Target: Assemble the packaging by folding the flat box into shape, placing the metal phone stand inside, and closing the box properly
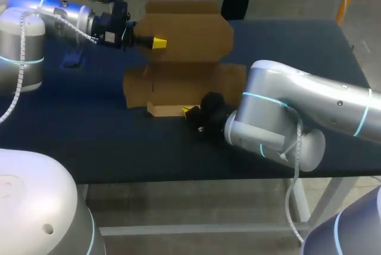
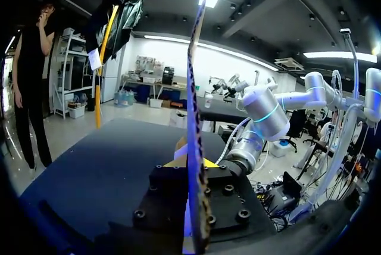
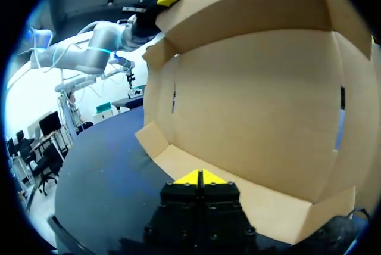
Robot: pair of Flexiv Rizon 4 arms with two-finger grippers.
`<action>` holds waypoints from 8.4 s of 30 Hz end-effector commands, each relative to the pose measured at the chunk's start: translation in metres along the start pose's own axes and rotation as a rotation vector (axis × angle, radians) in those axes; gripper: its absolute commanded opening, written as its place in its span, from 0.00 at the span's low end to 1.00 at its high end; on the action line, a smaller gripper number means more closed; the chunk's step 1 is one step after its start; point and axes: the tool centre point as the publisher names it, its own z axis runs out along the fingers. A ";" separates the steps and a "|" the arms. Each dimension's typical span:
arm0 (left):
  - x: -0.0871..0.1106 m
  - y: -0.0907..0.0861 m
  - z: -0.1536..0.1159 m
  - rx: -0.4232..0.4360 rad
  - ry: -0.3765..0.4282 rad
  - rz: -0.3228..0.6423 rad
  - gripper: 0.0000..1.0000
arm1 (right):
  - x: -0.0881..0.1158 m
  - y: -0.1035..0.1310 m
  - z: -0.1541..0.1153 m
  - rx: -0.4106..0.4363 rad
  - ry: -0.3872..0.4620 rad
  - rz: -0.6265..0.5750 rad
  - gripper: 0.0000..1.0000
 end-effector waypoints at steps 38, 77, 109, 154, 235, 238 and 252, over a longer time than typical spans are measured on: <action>0.028 0.001 0.004 0.008 0.000 -0.003 0.00 | 0.002 -0.007 0.008 0.001 -0.072 0.020 0.00; 0.048 0.035 0.016 0.041 -0.013 -0.070 0.00 | 0.002 -0.007 0.008 0.001 -0.072 0.020 0.00; 0.060 0.040 0.016 0.025 -0.015 -0.054 0.00 | 0.002 -0.007 0.008 0.001 -0.072 0.020 0.00; 0.065 0.040 0.014 0.018 -0.013 -0.047 0.00 | 0.020 0.008 -0.041 -0.090 -0.015 -0.015 0.00; 0.065 0.040 0.014 0.018 -0.013 -0.047 0.00 | -0.109 0.002 -0.220 -0.071 0.315 -0.371 1.00; 0.065 0.040 0.014 0.018 -0.013 -0.047 0.00 | -0.116 0.004 -0.211 -0.071 0.320 -0.370 1.00; 0.065 0.040 0.014 0.018 -0.013 -0.047 0.00 | -0.131 0.023 -0.169 -0.096 0.365 -0.374 1.00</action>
